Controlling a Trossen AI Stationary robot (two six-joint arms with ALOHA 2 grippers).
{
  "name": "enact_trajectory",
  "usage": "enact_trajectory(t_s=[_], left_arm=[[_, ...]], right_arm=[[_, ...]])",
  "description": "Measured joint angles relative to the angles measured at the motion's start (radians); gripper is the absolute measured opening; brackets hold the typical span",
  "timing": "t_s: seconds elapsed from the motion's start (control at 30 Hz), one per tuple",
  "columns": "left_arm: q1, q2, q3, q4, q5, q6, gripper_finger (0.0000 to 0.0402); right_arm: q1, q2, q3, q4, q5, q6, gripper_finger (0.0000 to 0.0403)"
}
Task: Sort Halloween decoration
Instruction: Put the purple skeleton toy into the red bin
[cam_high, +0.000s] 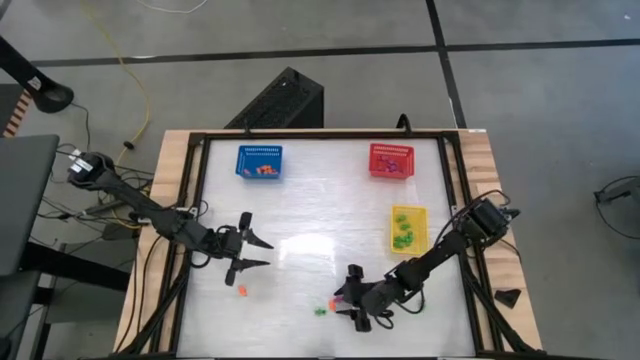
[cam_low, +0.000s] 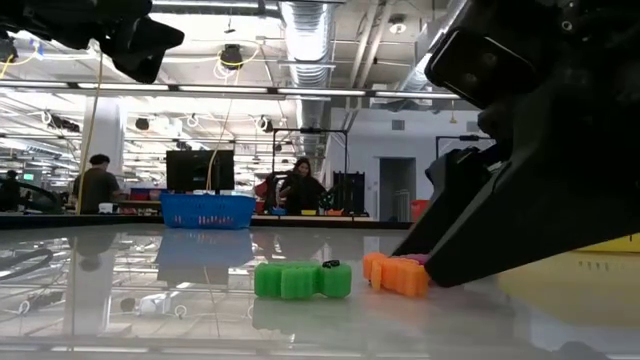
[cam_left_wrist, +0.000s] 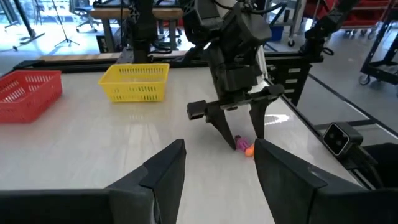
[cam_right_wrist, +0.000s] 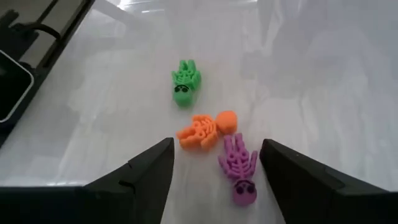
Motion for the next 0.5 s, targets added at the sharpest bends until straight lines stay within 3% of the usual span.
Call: enact_trajectory(t_s=[0.17,0.43,0.5], left_arm=[[0.000,0.000,0.000,0.000,0.000,0.002,0.0180],[0.000,0.001,0.001,-0.001,-0.001,0.030,0.0180],[0.001,0.001,0.001,-0.001,-0.001,0.037,0.0180]], right_arm=[[-0.001,0.042,0.001,-0.025,0.003,0.000,0.0233],[-0.004,0.017,-0.001,-0.092,-0.029,-0.040,0.0073],[-0.011,-0.008,-0.002,-0.102,-0.037,-0.061,0.0062]])
